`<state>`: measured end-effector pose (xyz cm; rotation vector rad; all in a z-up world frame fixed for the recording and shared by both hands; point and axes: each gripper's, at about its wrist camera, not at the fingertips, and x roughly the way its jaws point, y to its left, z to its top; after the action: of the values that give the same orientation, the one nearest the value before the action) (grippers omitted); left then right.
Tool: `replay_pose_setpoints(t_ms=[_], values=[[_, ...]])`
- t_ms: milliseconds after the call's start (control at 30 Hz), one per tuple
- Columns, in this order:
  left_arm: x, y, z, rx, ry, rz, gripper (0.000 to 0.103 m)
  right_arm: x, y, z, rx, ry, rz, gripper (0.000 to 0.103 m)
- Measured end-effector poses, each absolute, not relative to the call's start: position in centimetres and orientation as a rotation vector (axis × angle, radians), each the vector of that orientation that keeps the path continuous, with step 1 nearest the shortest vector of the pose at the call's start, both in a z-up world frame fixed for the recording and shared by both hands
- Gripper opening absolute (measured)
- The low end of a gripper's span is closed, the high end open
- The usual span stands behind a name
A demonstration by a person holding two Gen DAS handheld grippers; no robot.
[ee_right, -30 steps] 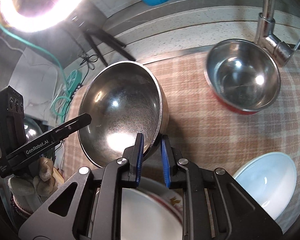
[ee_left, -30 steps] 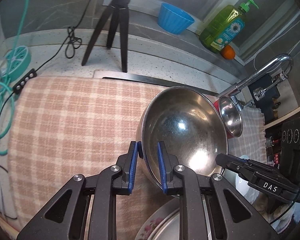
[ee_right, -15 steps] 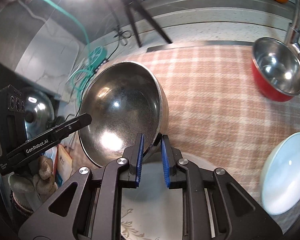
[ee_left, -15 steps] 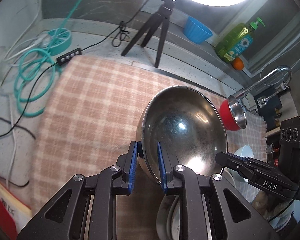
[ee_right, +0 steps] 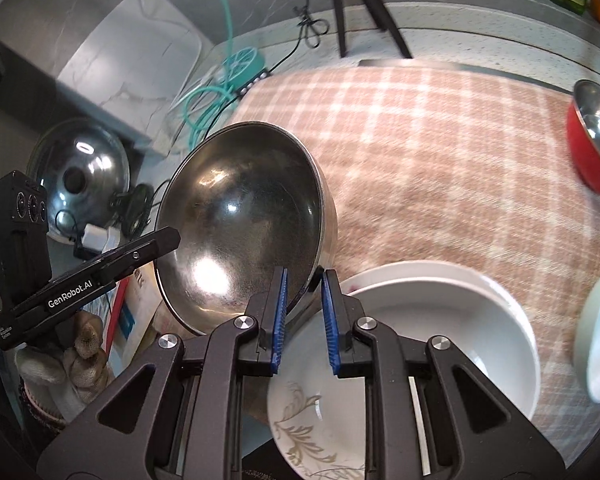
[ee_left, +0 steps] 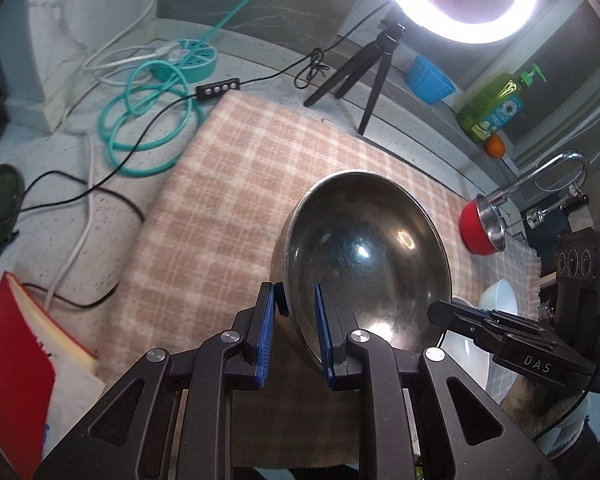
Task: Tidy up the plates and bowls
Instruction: 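Lift the large steel bowl and carry it beside the plate stack, then lower the large steel bowl onto the cloth and open both grippers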
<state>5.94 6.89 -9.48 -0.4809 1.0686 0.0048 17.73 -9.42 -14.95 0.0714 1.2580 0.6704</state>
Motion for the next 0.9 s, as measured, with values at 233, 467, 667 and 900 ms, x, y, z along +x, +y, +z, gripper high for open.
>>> replay_pose_setpoints(t_ms=[233,467,667,900], values=[[3.4,8.1,-10.1,-0.511,1.074,0.041,0.018,16.3,-8.0,-15.5,0.039,1.282,0.704,0.018],[1.9,8.9,-10.8,-0.535,1.086,0.066,0.018,15.4,-6.9,-16.4,0.013,1.308,0.727,0.018],[0.9,9.2,-11.5,-0.555,1.103,0.079,0.018,14.9,-6.3,-17.0,-0.004,1.324,0.741,0.018],[0.5,9.2,-11.9,-0.556,1.114,0.085,0.018,14.6,-5.9,-17.2,-0.025,1.327,0.754,0.018]])
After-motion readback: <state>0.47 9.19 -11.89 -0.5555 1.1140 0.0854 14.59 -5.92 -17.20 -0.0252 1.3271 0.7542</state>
